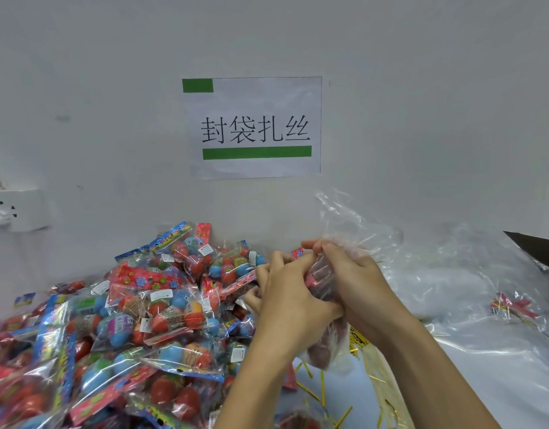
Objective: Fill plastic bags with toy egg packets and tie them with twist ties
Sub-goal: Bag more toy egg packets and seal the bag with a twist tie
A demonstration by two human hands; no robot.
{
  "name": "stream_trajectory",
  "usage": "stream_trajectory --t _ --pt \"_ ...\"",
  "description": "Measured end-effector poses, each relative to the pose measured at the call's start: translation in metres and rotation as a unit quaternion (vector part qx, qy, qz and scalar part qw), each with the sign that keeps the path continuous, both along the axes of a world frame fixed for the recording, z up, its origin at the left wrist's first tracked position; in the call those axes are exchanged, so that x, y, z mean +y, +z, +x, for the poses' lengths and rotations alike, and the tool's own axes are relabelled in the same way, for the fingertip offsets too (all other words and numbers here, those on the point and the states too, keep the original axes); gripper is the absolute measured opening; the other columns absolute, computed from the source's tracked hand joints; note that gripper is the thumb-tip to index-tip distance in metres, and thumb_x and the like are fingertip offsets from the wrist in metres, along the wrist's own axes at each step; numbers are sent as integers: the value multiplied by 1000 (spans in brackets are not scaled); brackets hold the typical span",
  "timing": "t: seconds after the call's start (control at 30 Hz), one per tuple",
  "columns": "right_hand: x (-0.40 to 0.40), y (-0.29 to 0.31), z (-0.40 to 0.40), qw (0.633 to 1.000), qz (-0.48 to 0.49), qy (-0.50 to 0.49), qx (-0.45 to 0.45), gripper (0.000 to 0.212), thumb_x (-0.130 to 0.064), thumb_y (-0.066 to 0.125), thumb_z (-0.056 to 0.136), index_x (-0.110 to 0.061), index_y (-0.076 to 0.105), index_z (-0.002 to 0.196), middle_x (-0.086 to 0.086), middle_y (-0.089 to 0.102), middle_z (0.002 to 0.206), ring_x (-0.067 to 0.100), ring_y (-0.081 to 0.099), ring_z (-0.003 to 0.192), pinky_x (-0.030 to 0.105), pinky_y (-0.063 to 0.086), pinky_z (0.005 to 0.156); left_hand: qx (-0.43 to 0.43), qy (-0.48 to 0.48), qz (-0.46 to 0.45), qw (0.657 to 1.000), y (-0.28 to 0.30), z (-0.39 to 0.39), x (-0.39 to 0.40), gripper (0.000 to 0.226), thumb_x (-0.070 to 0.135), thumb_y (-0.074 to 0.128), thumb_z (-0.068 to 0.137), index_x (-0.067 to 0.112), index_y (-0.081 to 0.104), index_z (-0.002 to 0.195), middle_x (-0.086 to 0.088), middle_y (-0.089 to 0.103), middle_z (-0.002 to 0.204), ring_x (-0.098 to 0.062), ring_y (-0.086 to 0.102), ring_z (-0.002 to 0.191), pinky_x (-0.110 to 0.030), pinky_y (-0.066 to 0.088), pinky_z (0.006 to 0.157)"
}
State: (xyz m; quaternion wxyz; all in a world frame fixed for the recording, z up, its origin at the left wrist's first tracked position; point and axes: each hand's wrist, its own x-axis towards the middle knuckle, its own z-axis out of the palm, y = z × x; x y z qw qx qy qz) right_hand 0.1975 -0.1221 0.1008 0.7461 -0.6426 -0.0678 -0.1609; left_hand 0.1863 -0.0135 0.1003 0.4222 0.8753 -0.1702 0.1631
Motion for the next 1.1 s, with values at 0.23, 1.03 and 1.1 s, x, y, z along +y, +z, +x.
stream_trajectory --t 0.23,1.03,1.1 --pt "-5 3 -3 998 -59 2 8 25 -22 45 105 -14 69 104 16 72 85 25 69 73 30 56 65 -9 32 16 999 2 -3 -2 24 59 53 69 41 50 84 16 41 94 -12 37 104 -45 32 102" --pt "-10 5 -4 989 -145 1 -24 37 -24 44 105 5 63 92 30 63 83 24 59 78 40 46 76 -101 56 119 986 -3 7 -3 21 29 46 100 31 59 115 9 45 110 -20 36 113 -38 35 94" --pt "-10 5 -4 992 -127 10 -14 34 -23 45 106 1 66 93 26 69 91 30 65 84 46 50 82 -68 26 60 996 0 9 -1 15 23 50 97 33 61 96 10 44 108 -18 35 111 -40 34 98"
